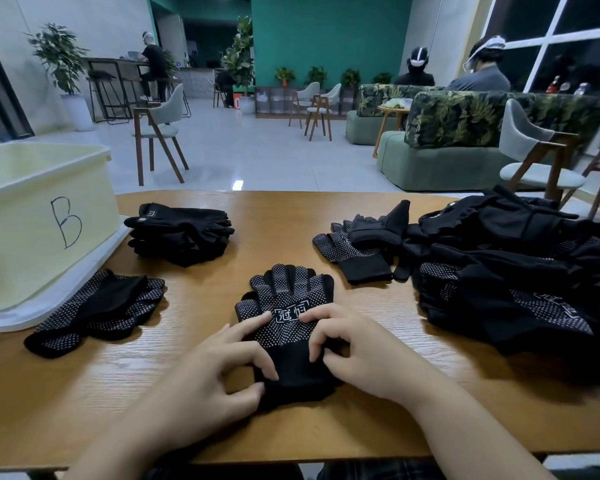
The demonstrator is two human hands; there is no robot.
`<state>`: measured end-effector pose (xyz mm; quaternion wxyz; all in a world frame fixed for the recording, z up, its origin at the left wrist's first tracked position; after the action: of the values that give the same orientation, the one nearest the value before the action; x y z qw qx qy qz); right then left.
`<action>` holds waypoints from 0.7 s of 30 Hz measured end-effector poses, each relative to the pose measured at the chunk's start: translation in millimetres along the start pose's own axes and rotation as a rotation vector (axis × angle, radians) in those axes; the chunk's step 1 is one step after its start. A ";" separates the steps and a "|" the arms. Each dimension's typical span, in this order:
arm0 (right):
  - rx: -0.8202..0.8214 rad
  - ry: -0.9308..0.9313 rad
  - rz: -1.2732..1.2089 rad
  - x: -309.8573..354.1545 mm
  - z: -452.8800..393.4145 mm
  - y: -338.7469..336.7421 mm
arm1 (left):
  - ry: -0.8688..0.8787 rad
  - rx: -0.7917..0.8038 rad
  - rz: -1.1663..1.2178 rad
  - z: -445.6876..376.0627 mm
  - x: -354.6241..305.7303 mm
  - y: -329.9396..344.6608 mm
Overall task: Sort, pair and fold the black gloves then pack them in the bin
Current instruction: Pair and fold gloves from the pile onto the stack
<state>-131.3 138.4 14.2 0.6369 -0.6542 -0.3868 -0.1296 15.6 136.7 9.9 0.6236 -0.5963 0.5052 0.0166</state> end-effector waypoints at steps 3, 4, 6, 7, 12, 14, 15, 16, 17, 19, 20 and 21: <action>0.002 0.006 -0.014 1.4 0.2 0.1 | 0.001 -0.038 0.048 0.1 -2.5 -5.6; 0.003 0.007 -0.017 1.7 0.5 0.2 | 0.001 -0.044 0.063 0.5 -3.3 -7.2; 0.008 0.011 -0.019 2.9 1.1 0.2 | 0.006 -0.037 0.067 1.5 -3.9 -8.3; 0.009 0.011 -0.017 3.3 1.4 0.0 | 0.007 -0.027 0.061 1.9 -3.6 -7.8; -0.019 0.035 -0.031 0.9 0.0 -3.4 | 0.011 0.037 0.013 1.3 -1.3 -0.5; -0.022 0.049 -0.054 -1.8 -0.9 -3.1 | 0.000 0.053 0.021 1.0 0.4 0.5; -0.025 0.052 -0.068 -2.7 -1.2 -2.8 | -0.014 0.058 0.041 0.9 1.7 0.4; -0.032 0.053 -0.082 -3.0 -1.4 -3.0 | -0.031 0.063 0.074 0.6 2.9 -0.1; -0.044 0.055 -0.092 -3.5 -1.9 -4.0 | -0.048 0.066 0.117 -0.5 4.5 -0.4; -0.074 0.061 -0.100 -4.9 -4.8 -8.2 | -0.079 0.034 0.211 -5.7 8.8 -5.2; -0.086 0.067 -0.101 -5.6 -7.7 -10.7 | -0.095 -0.003 0.246 -9.7 12.6 -9.7; -0.095 0.072 -0.100 -5.6 -11.0 -13.3 | -0.114 -0.043 0.265 -14.8 16.1 -14.7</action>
<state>-140.4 124.7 21.9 0.6112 -0.6584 -0.3894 -0.2030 23.7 111.9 13.3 0.6307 -0.5357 0.5429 0.1432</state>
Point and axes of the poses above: each hand's wrist, its own z-axis away from the middle knuckle, its own y-axis out of the palm, x = y × z, the point moved 9 cm from there along -z, towards the middle knuckle
